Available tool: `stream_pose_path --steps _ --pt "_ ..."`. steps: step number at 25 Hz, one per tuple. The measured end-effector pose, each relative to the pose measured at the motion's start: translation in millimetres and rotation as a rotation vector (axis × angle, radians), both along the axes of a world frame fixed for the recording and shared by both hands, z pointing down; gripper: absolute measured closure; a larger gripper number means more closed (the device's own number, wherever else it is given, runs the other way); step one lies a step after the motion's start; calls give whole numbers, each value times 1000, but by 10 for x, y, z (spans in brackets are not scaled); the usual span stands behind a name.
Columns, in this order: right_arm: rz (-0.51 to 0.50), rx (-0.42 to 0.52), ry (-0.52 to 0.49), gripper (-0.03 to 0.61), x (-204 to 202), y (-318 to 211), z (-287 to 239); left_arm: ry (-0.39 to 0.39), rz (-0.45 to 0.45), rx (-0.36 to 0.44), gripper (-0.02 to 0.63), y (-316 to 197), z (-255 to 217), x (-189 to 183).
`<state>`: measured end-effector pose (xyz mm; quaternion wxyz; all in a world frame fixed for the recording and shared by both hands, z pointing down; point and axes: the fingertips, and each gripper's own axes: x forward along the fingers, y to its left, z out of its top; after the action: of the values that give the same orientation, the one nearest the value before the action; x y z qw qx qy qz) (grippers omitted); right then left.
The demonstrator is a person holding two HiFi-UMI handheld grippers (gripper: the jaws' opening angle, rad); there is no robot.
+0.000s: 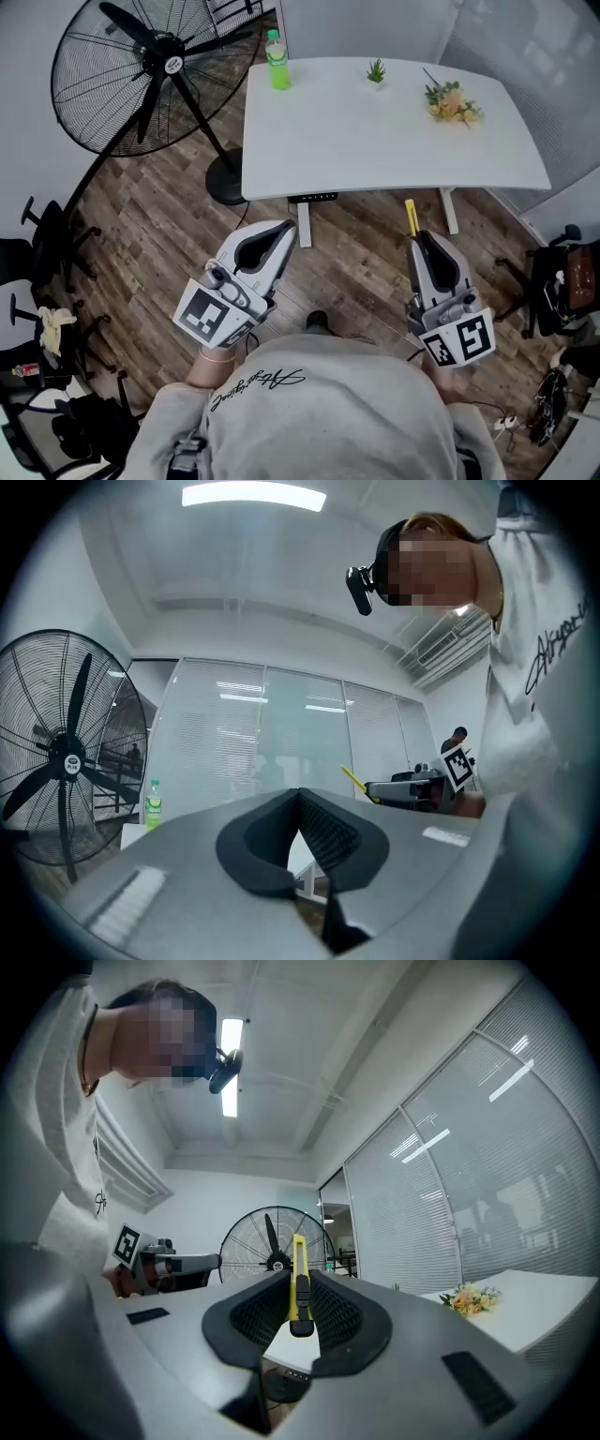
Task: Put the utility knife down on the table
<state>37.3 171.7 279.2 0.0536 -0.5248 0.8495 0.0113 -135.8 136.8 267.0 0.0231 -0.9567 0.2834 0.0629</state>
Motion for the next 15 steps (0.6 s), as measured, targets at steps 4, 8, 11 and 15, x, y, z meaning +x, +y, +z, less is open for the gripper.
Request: stream_pose_path --steps 4,8,11,15 --pt "-3 -25 7 511 75 -79 46 7 16 0 614 -79 -11 150" --pt "-14 -14 19 511 168 -75 -17 19 2 13 614 -62 -57 230" --pt "-28 -8 29 511 196 -104 -70 39 -23 2 614 -76 -60 209" --pt "-36 -6 28 511 214 -107 -74 35 -36 -10 614 -66 -17 203"
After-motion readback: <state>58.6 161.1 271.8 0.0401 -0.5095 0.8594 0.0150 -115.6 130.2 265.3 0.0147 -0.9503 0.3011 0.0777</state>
